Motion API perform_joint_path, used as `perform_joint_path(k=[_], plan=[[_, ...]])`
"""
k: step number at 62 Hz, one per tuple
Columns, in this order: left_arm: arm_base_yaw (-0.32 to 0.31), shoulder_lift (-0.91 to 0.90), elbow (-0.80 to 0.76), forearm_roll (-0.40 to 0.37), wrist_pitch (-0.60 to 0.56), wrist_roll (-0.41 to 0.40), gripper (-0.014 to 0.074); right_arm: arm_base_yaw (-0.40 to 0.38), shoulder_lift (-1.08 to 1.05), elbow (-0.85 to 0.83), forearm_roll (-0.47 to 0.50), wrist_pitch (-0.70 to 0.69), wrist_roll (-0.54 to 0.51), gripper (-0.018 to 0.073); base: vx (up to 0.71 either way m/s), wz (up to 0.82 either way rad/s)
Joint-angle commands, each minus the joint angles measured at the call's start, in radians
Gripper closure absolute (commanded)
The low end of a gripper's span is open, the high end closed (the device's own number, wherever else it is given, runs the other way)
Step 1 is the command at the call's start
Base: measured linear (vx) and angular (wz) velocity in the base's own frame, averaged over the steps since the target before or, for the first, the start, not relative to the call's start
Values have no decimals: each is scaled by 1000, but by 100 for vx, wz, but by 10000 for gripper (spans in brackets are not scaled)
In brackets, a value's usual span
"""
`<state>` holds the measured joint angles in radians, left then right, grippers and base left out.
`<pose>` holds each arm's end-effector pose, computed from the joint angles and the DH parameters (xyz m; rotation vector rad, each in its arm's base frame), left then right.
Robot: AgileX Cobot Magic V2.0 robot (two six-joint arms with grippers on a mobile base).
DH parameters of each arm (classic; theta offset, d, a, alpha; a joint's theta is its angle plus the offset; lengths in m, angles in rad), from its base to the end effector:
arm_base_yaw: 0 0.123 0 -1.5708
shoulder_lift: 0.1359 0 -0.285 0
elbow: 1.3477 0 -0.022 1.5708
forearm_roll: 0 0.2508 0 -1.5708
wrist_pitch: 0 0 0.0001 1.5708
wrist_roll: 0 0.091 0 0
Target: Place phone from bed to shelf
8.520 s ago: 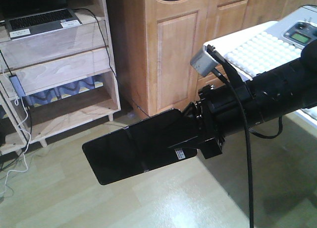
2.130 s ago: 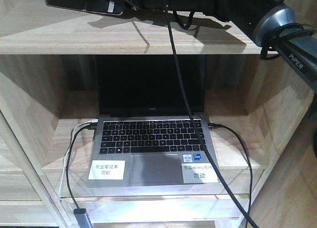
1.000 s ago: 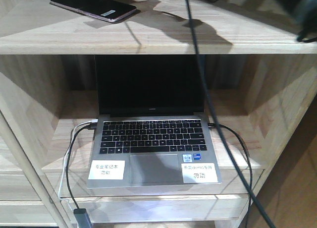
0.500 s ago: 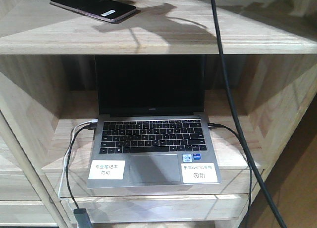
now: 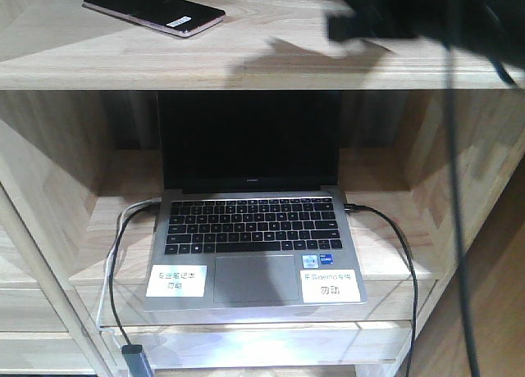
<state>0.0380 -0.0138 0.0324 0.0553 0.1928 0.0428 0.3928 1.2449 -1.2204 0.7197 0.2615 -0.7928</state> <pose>0.0560 0.0031 0.1855 0.0422 1.6954 0.1100 0.2563 0.1231 0.4283 -0.5345 1.6334 0.3708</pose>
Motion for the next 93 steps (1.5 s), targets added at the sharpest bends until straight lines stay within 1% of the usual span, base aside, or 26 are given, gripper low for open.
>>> perform_joint_path(k=[1, 18, 28, 51, 62, 70, 93], plan=[[0, -11, -26, -5, -71, -4, 596, -4, -107, 92, 20, -104, -18, 563, 0, 0], [0, -11, -26, -5, -71, -4, 596, -4, -330, 405, 25, -242, -17, 563, 0, 0], [0, -11, -26, -5, -71, -4, 596, -4, -479, 585, 26, -300, -17, 563, 0, 0], [0, -11, -26, -5, -71, -4, 596, -4, -856, 912, 26, -309, -14, 563, 0, 0], [0, -11, -26, -5, -71, -4, 596, -4, -986, 1012, 26, -305, -14, 563, 0, 0], [0, -11, -26, -5, -71, -4, 596, -4, -1030, 1058, 26, -299, -14, 563, 0, 0], [0, -11, -26, -5, -71, -4, 596, -5, -1029, 1059, 26, -294, -14, 563, 0, 0]])
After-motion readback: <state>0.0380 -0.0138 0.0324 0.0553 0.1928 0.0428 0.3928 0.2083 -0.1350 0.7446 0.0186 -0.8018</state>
